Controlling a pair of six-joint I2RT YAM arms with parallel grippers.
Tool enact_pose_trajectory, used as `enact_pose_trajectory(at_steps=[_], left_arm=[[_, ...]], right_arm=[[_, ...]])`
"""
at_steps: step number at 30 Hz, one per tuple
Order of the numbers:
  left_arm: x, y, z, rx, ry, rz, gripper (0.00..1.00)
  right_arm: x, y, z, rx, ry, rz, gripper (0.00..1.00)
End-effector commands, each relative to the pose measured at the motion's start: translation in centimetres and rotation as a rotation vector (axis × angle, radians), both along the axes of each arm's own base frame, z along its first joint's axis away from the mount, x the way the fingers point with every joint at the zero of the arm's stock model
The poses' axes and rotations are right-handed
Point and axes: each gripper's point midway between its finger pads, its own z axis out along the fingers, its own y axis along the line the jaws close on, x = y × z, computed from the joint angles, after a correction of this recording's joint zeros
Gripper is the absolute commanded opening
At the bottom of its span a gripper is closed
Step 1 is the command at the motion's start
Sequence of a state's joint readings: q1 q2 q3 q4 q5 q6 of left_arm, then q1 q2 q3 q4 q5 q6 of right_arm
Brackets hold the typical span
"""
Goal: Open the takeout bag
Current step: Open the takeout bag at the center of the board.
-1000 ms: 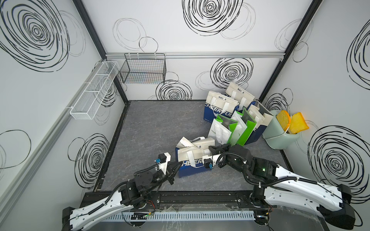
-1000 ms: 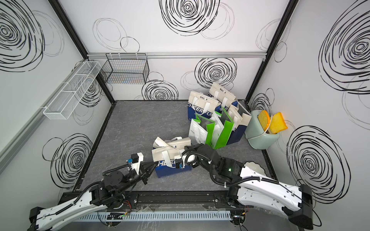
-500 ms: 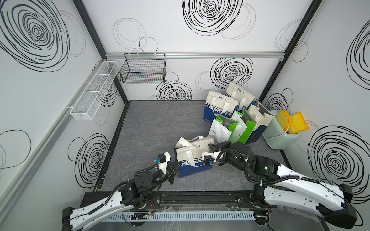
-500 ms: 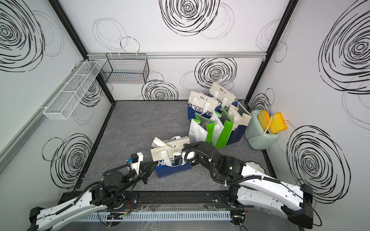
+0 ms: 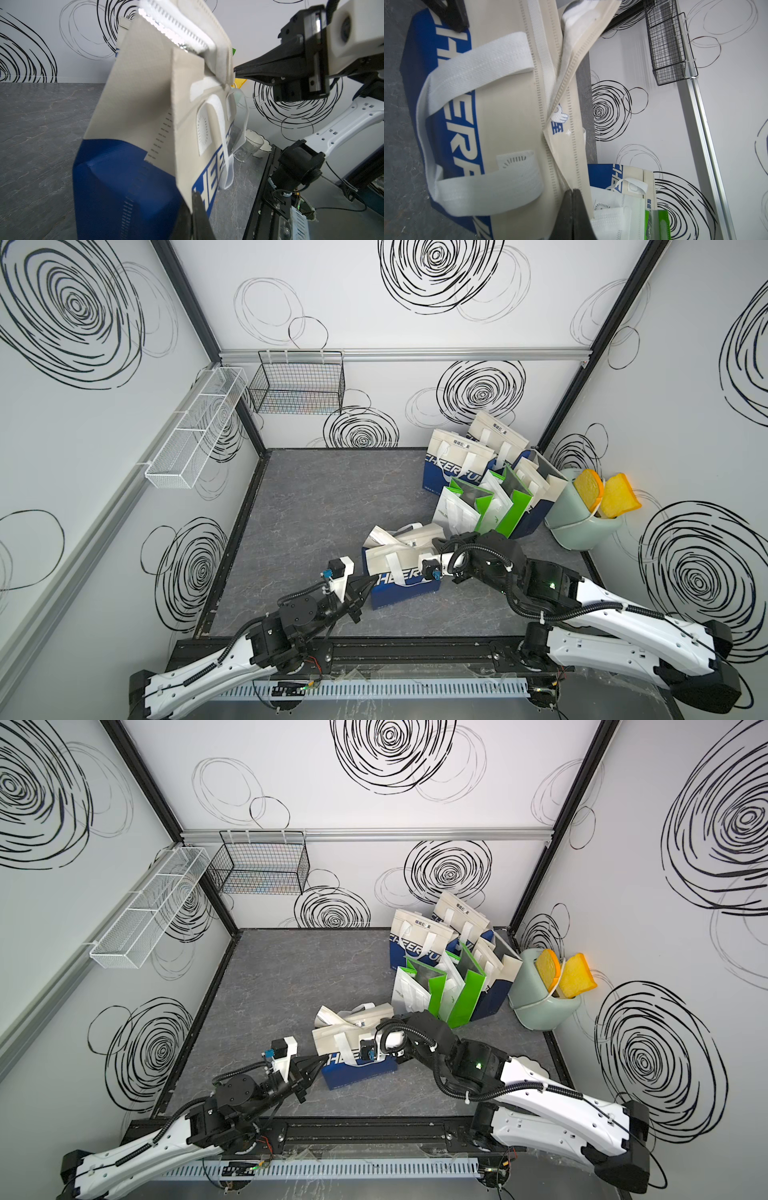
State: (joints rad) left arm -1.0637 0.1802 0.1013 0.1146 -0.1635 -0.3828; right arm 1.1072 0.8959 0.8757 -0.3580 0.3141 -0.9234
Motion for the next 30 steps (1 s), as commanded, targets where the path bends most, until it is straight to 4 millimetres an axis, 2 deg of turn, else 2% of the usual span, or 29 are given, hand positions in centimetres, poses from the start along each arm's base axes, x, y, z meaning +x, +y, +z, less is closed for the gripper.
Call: enact_pose_trajectory(at_steps=[1, 8, 19, 26, 28, 30], left_arm=[[0.0, 0.0, 0.5, -0.021, 0.000, -0.003, 0.00], [0.0, 0.0, 0.6, -0.022, -0.001, -0.003, 0.00], [0.0, 0.0, 0.6, -0.024, -0.002, -0.001, 0.00], [0.0, 0.0, 0.6, -0.023, -0.002, 0.000, 0.00], [0.1, 0.0, 0.7, -0.025, -0.003, 0.002, 0.00], [0.0, 0.0, 0.6, -0.025, -0.002, 0.000, 0.00]], right_arm=[[0.5, 0.2, 3.6, 0.104, -0.029, -0.021, 0.00], [0.7, 0.3, 5.9, 0.200, -0.011, -0.016, 0.00], [0.8, 0.0, 7.3, 0.279, 0.048, -0.004, 0.00], [-0.6, 0.0, 5.9, 0.218, 0.076, 0.095, 0.00], [-0.9, 0.0, 5.7, 0.214, 0.074, 0.111, 0.13], [-1.4, -0.2, 5.1, 0.176, 0.071, 0.139, 0.37]])
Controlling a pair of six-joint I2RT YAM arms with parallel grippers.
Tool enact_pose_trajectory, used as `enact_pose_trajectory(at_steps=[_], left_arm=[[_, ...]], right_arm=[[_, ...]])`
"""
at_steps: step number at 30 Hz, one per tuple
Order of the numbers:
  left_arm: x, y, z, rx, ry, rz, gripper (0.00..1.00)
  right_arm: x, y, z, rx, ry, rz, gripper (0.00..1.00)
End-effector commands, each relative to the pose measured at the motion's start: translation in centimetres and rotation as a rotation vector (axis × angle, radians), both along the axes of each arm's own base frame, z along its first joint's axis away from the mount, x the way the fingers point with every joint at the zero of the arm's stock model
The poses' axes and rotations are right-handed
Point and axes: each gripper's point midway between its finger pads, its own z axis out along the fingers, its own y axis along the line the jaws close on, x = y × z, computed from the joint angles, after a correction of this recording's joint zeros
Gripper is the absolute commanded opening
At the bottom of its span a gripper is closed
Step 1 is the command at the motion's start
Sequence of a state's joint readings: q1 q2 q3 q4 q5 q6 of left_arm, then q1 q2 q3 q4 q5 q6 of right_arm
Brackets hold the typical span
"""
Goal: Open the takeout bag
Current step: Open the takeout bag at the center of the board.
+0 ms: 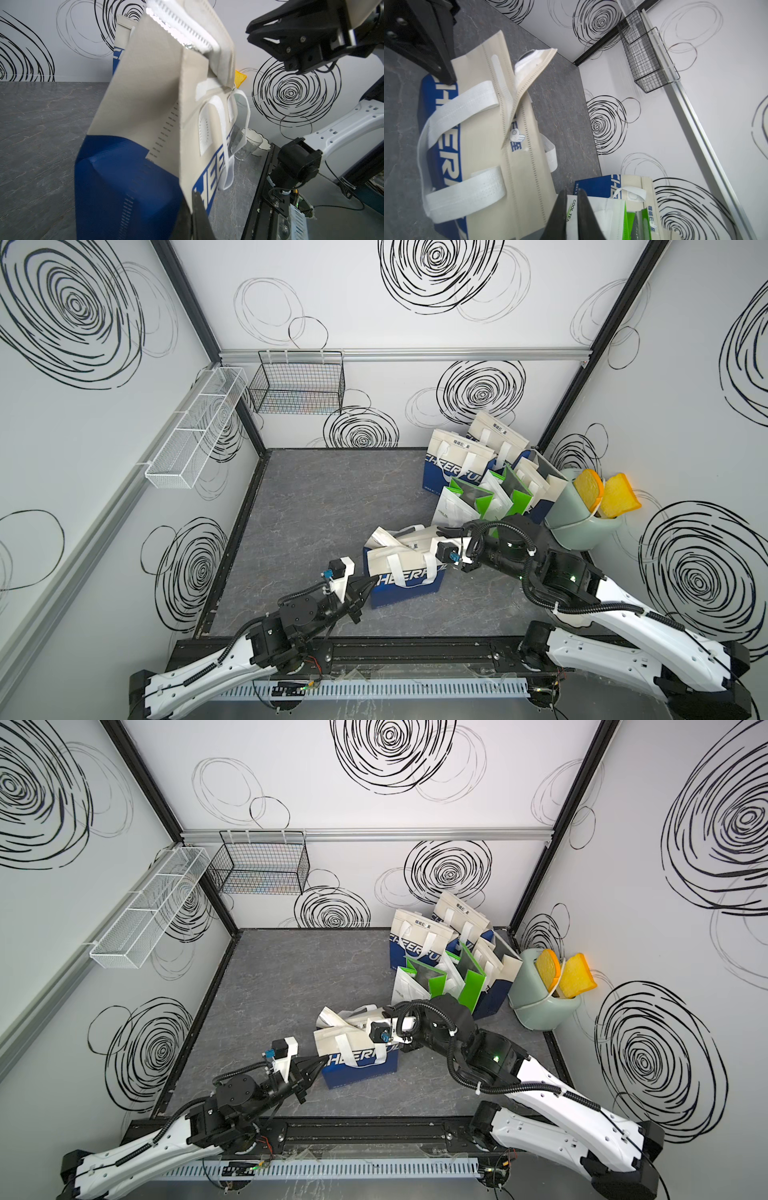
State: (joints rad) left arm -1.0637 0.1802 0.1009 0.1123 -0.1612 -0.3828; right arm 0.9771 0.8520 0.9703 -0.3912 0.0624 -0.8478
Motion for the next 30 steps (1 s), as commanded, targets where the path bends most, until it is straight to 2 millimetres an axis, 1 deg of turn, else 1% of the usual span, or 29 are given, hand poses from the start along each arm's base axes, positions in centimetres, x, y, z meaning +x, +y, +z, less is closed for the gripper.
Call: enact_pose_trajectory(at_steps=[1, 2, 4, 6, 9, 12, 16, 20, 24, 28, 30], left_arm=[[0.1, 0.0, 0.7, -0.025, -0.004, 0.002, 0.00], [0.1, 0.1, 0.7, -0.027, -0.004, 0.004, 0.00], [0.1, 0.1, 0.7, -0.027, -0.004, 0.004, 0.00], [0.1, 0.1, 0.8, -0.029, -0.005, 0.005, 0.00], [0.1, 0.1, 0.7, -0.029, -0.005, 0.006, 0.00], [0.1, 0.1, 0.7, -0.029, -0.005, 0.004, 0.00], [0.1, 0.1, 0.6, -0.026, -0.004, 0.004, 0.00], [0.1, 0.1, 0.6, -0.026, -0.004, 0.006, 0.00], [0.1, 0.1, 0.6, -0.028, -0.003, 0.006, 0.00], [0.1, 0.1, 0.5, -0.024, -0.001, 0.006, 0.00], [0.1, 0.1, 0.5, -0.024, 0.000, 0.006, 0.00]], right_arm=[[-1.2, 0.0, 0.2, -0.027, -0.020, 0.077, 0.43], [-1.4, -0.1, -0.3, -0.057, -0.020, 0.090, 0.49], [-1.6, -0.6, -1.5, -0.124, -0.033, 0.102, 0.52], [-1.1, -0.9, -2.4, -0.170, -0.059, 0.078, 0.52], [-0.9, -1.2, -3.7, -0.234, -0.080, 0.072, 0.52], [-0.5, -1.3, -4.6, -0.271, -0.098, 0.052, 0.52], [-0.3, -1.0, -5.3, -0.287, -0.105, 0.047, 0.52], [0.7, -0.9, -5.7, -0.306, -0.138, 0.003, 0.52], [1.2, -0.9, -6.4, -0.338, -0.166, -0.021, 0.51], [2.2, -0.9, -5.6, -0.316, -0.211, -0.081, 0.49], [2.4, -1.0, -5.7, -0.325, -0.215, -0.089, 0.48]])
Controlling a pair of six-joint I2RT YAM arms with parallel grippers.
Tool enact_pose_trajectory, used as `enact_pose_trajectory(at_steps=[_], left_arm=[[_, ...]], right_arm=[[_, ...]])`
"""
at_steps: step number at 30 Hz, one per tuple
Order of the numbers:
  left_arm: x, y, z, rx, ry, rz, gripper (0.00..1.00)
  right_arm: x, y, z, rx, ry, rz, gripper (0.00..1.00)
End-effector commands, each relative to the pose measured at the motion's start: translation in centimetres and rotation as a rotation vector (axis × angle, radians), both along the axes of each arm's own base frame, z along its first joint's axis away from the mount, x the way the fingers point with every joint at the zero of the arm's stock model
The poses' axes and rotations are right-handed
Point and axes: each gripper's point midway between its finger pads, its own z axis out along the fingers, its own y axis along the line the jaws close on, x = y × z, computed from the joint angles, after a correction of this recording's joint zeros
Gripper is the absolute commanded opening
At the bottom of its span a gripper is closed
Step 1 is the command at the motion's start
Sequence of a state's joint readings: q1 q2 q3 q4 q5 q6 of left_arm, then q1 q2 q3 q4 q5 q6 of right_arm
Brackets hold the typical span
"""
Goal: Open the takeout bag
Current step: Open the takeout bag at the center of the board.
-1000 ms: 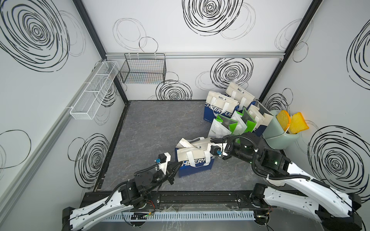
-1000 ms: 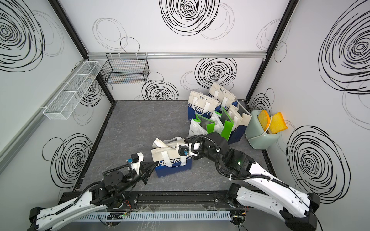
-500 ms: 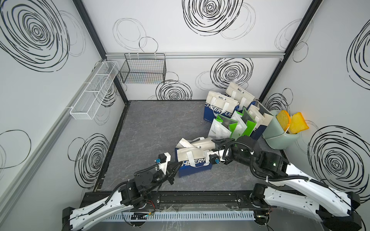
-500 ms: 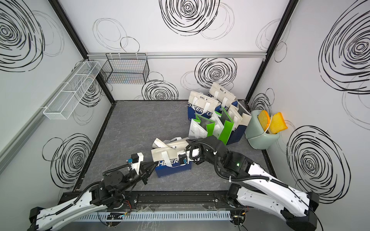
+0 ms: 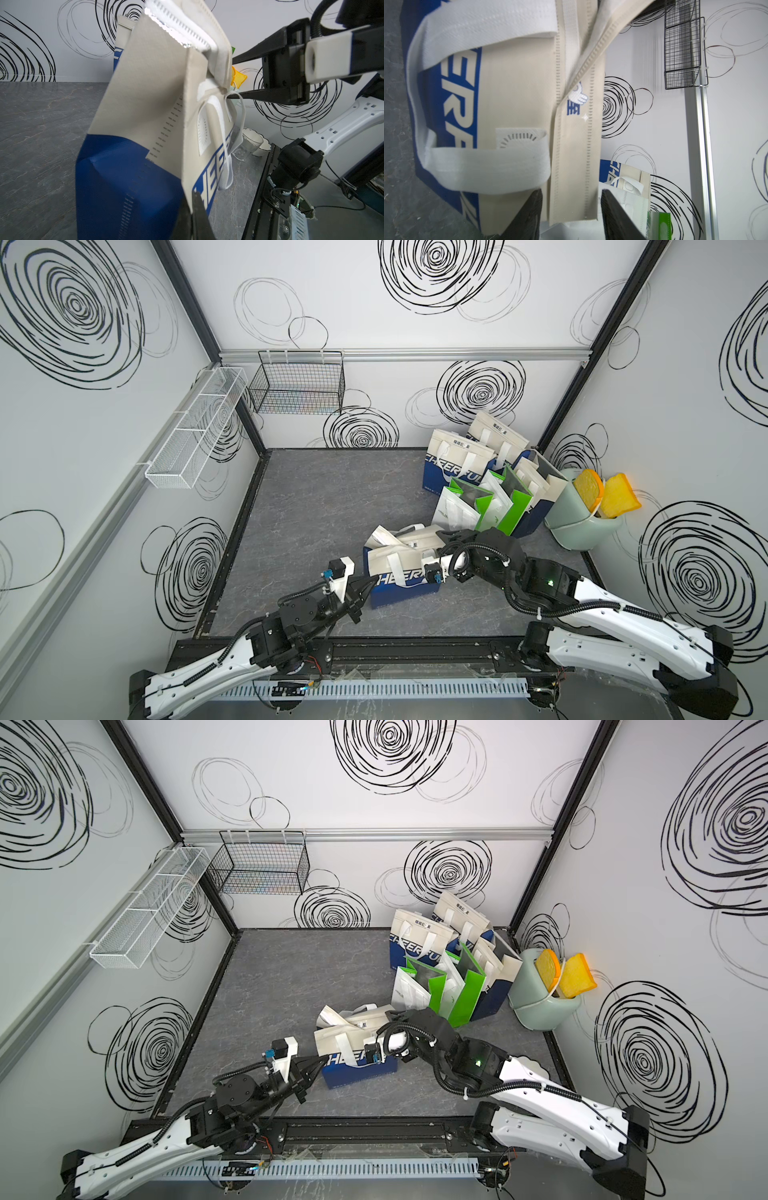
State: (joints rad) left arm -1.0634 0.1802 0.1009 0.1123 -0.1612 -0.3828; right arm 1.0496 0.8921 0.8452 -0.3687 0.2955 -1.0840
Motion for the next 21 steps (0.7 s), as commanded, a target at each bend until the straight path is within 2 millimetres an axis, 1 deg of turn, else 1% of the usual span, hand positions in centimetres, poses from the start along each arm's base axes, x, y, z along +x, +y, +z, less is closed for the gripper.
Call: enact_pose_trajectory(at_steps=[1, 4, 7, 17, 21], left_arm=[[0.11, 0.08, 0.48, -0.024, 0.000, 0.005, 0.00], [0.09, 0.07, 0.51, -0.026, 0.000, 0.004, 0.00], [0.10, 0.05, 0.38, -0.023, 0.002, 0.004, 0.00], [0.09, 0.02, 0.45, -0.025, 0.001, 0.002, 0.00], [0.10, 0.04, 0.47, -0.026, 0.000, 0.004, 0.00]], right_arm=[[0.98, -0.10, 0.50, -0.002, -0.059, -0.040, 0.48], [1.18, -0.04, 0.74, 0.003, -0.071, -0.050, 0.43], [1.06, 0.02, 0.76, 0.001, -0.074, -0.042, 0.36], [0.81, 0.42, 0.36, -0.001, -0.063, -0.026, 0.17], [1.06, 0.62, 0.98, 0.023, -0.060, -0.042, 0.11]])
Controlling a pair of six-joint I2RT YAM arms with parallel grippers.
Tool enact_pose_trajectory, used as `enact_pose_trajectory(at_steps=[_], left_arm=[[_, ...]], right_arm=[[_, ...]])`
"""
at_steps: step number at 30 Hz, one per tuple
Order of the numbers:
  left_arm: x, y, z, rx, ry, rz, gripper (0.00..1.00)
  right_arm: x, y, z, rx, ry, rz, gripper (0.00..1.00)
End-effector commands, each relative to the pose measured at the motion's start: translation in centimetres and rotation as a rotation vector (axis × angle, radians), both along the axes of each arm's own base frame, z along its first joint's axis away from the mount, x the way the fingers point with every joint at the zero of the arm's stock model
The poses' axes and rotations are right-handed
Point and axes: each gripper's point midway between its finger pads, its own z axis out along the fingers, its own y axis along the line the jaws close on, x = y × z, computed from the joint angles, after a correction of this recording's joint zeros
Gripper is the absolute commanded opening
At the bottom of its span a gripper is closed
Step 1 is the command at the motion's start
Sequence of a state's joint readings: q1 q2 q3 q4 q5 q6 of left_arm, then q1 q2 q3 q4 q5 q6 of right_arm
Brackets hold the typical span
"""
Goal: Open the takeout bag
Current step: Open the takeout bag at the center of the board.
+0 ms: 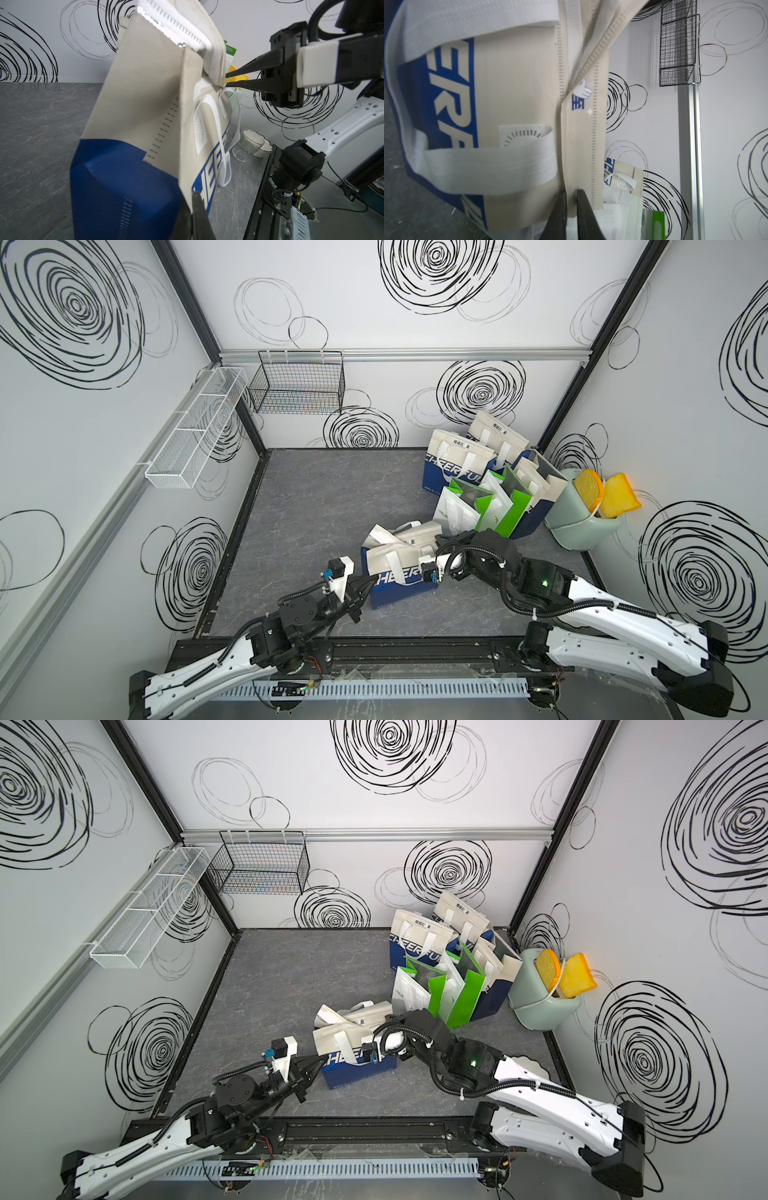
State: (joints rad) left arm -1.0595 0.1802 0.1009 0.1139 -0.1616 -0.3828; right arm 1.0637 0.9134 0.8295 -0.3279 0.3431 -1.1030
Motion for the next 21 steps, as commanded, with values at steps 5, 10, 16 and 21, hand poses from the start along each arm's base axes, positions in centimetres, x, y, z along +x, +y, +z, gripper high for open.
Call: enact_pose_trajectory(at_steps=[5, 10, 16, 21], left_arm=[[0.0, 0.0, 0.5, -0.026, 0.000, 0.000, 0.00], [0.0, 0.0, 0.5, -0.025, 0.000, 0.001, 0.00], [0.0, 0.0, 0.6, -0.024, -0.003, -0.002, 0.00], [-0.1, 0.0, 0.6, -0.024, -0.002, -0.005, 0.00]], right_arm=[[0.6, 0.7, 2.2, 0.078, -0.003, -0.032, 0.00], [0.9, 1.0, 3.7, 0.134, 0.007, -0.052, 0.00], [0.8, 1.6, 6.4, 0.265, 0.028, -0.048, 0.00], [1.1, 2.0, 7.4, 0.331, 0.055, -0.054, 0.00]])
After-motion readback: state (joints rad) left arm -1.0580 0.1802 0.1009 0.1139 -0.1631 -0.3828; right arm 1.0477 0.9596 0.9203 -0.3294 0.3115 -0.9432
